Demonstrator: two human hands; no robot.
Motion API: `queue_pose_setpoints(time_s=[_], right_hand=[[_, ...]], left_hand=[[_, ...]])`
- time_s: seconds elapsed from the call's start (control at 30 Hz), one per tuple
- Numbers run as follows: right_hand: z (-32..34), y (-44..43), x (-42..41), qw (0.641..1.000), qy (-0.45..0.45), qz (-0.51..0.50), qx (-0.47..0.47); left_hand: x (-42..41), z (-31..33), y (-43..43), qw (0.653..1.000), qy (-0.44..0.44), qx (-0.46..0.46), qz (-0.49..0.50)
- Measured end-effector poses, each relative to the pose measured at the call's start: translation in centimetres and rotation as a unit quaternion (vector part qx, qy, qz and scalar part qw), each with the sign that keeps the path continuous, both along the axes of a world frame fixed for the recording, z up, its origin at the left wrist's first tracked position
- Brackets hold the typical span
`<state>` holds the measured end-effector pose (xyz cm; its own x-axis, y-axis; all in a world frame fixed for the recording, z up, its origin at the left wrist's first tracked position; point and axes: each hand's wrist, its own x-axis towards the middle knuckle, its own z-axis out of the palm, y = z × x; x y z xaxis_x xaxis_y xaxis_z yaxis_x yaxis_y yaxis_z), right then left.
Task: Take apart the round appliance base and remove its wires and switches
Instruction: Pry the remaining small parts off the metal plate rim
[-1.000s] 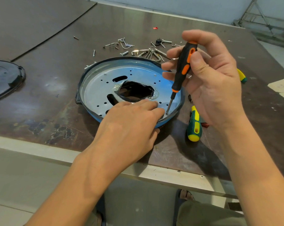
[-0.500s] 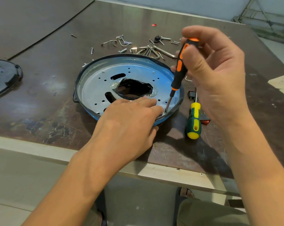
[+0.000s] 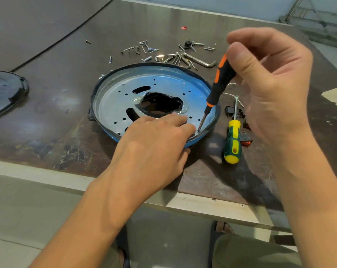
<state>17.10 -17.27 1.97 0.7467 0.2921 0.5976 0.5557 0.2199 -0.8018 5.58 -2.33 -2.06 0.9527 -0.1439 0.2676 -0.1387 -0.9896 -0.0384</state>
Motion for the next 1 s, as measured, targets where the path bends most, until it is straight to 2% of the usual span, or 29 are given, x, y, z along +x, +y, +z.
queue_pose_setpoints(time_s=[0.13, 0.37, 0.57, 0.77, 1.0], right_hand=[[-0.4, -0.3, -0.02, 0.999, 0.032, 0.012, -0.006], [0.07, 0.21, -0.47, 0.999, -0.026, -0.005, -0.031], [-0.18, 0.02, -0.37, 1.0, 0.01, 0.015, -0.018], [0.08, 0.28, -0.45, 0.998, -0.04, -0.005, -0.053], [0.11, 0.52, -0.73, 0.999, 0.021, 0.023, -0.014]], left_hand=[[-0.1, 0.01, -0.06, 1.0, 0.002, 0.0, 0.008], [0.0, -0.03, -0.03, 1.0, -0.006, -0.001, 0.002], [-0.05, 0.04, -0.08, 1.0, -0.005, 0.004, 0.006], [-0.11, 0.15, -0.08, 1.0, -0.009, -0.001, 0.0], [0.06, 0.08, 0.02, 1.0, -0.017, 0.005, -0.007]])
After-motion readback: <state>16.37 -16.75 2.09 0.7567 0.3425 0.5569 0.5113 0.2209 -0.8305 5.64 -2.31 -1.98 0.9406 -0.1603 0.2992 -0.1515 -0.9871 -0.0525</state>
